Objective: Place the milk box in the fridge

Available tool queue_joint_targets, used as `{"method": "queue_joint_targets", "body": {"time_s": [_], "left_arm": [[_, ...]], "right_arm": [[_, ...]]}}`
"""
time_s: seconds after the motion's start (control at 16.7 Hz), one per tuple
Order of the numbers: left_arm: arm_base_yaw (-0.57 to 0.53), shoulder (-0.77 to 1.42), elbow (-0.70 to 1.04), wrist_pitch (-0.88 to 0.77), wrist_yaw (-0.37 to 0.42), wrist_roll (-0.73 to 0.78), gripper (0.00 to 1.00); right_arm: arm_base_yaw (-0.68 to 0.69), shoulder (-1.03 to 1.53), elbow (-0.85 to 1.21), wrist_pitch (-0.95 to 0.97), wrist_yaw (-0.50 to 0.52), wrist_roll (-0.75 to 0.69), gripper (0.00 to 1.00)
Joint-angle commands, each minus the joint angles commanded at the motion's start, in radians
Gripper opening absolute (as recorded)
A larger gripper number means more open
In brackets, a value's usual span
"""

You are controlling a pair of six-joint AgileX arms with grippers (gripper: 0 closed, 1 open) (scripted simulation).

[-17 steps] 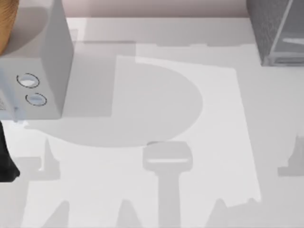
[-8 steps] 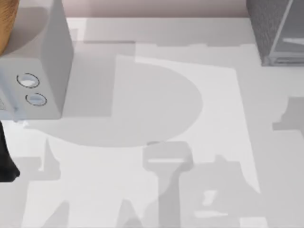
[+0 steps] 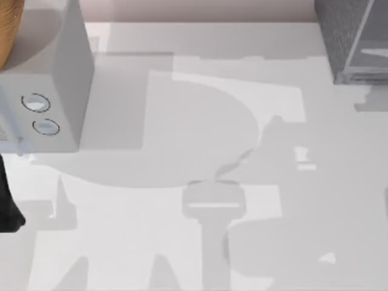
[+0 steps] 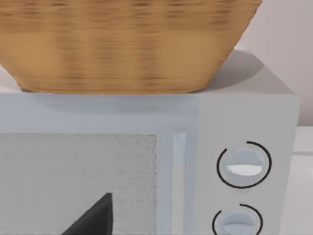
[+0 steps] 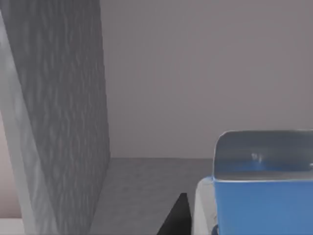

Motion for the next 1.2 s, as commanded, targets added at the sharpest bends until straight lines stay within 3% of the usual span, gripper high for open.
{"method": "queue_joint_targets", "body": {"time_s": [0.54, 1.2], "left_arm": [[0.0, 0.0, 0.0, 0.0, 0.0, 0.0, 1.0], [0.0, 0.0, 0.0, 0.0, 0.0, 0.0, 1.0]], "right_arm": [[-0.075, 0.549, 0.251, 0.308, -0.062, 0.001, 0.0], [-0.073, 0.632, 0.309, 0.3, -0.06, -0.001, 0.0]]}}
